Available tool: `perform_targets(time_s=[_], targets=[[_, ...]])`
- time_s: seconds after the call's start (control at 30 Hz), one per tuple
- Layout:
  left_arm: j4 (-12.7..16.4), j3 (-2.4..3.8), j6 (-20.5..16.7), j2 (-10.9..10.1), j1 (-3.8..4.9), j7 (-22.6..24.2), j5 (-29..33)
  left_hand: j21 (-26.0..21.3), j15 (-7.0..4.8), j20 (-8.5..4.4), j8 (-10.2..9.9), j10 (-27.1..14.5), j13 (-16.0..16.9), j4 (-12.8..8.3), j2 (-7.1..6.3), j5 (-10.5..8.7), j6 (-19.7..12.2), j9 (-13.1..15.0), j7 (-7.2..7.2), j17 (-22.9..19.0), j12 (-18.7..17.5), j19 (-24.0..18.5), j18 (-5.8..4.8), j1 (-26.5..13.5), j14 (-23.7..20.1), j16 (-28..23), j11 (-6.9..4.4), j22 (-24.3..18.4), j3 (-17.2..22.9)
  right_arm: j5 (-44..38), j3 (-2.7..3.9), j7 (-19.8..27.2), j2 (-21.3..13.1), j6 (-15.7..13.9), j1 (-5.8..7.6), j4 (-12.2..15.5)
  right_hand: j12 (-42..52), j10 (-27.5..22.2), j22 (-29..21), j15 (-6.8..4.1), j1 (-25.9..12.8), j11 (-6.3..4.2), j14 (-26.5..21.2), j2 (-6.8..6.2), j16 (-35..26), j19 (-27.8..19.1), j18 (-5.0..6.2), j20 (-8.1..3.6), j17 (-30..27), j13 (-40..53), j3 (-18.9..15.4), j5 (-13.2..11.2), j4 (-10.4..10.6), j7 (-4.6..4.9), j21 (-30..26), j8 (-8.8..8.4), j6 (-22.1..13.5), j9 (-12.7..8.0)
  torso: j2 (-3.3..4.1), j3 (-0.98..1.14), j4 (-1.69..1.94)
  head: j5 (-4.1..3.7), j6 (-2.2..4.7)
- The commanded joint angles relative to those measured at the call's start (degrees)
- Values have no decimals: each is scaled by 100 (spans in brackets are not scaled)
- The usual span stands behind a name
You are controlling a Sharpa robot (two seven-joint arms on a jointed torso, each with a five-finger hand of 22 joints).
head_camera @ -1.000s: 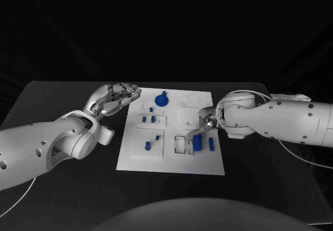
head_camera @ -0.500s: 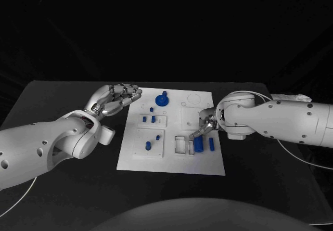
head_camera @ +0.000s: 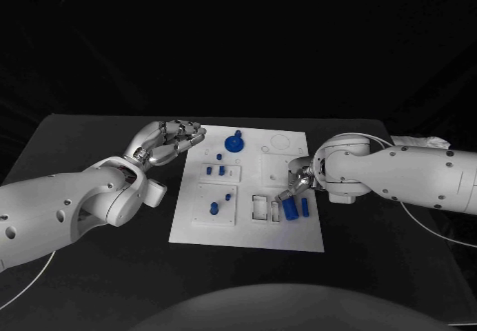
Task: Assemble the parts on the task board
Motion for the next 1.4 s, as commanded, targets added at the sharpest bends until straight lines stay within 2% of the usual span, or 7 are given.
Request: perform_targets(time_s=[0.03, 0.43, 0.83, 1.0, 1.13, 1.4], targets=[[6, 5, 79, 5, -1, 14, -31, 31, -7, -7, 21, 42, 6, -1, -1, 27, 20, 6, 16, 7, 29, 36, 8, 75, 45, 34, -3, -2, -16, 288, -7, -14, -33, -137, 16, 20, 22, 596, 1299, -36, 38, -25, 588, 12, 20, 266, 32, -47, 1509, 1508, 390, 39, -335, -95, -33, 41, -143, 50, -1, -1, 0, 46, 0], [-17, 5, 89, 15, -3, -8, -32, 31, -5, -7, 22, 44, 5, -2, 1, 49, 19, 6, 17, 7, 28, 34, 9, 89, 46, 37, -3, -3, -14, 1043, -5, -26, -80, -255, 260, 110, 22, 596, 1282, -36, 19, -22, 588, 11, 20, 240, 44, -49, 1509, 1508, 434, 26, -336, -87, -78, 43, -207, 130, -3, -2, 2, 79, 0], [-31, 5, 99, 19, -4, -39, -32, 31, -3, -7, 22, 44, 4, -1, 2, 53, 19, 5, 17, 8, 28, 34, 10, 92, 50, 44, -3, -4, -15, 1714, -5, -94, 208, -175, 337, -49, 22, 596, 1249, -23, -7, -4, 588, 22, 20, 186, 67, -40, 1509, 1508, 505, -65, -350, -64, -172, 24, -304, 237, -6, -5, 0, 110, 0], [-37, 5, 115, 38, -5, -50, -33, 31, -1, -7, 22, 44, 4, 0, 3, 58, 18, 5, 18, 8, 27, 33, 11, 94, 55, 51, -2, -4, -15, 1755, -6, -131, 362, -109, 347, -119, 22, 596, 1207, 2, -65, 25, 588, 38, 20, 114, 96, -20, 1509, 1508, 543, -247, -346, -28, -292, -29, -398, 298, -7, -11, 2, 115, 0], [-44, 5, 132, 46, -5, -58, -35, 32, 1, -7, 22, 44, 4, 1, 3, 59, 18, 5, 18, 9, 27, 34, 12, 96, 58, 55, -2, -4, -15, 1772, -8, -147, 478, -105, 344, -152, 22, 596, 1183, 23, -106, 50, 588, 54, 20, 72, 113, 0, 1509, 1508, 564, -408, -344, -1, -365, -82, -455, 320, 3, -2, 2, 142, 0], [-10, 5, 160, 28, -6, -46, -60, 37, 27, -10, 24, 46, 3, 2, 12, 67, 20, 4, 17, 13, 26, 39, 23, 106, 84, 83, -4, -5, -14, 1796, -8, -149, 649, -113, 321, -284, 22, 596, 1148, 71, -182, 108, 588, 92, 20, 11, 137, 42, 1509, 1508, 587, -677, -329, 69, -477, -246, -594, 281, 1, 0, 6, 177, 0]])
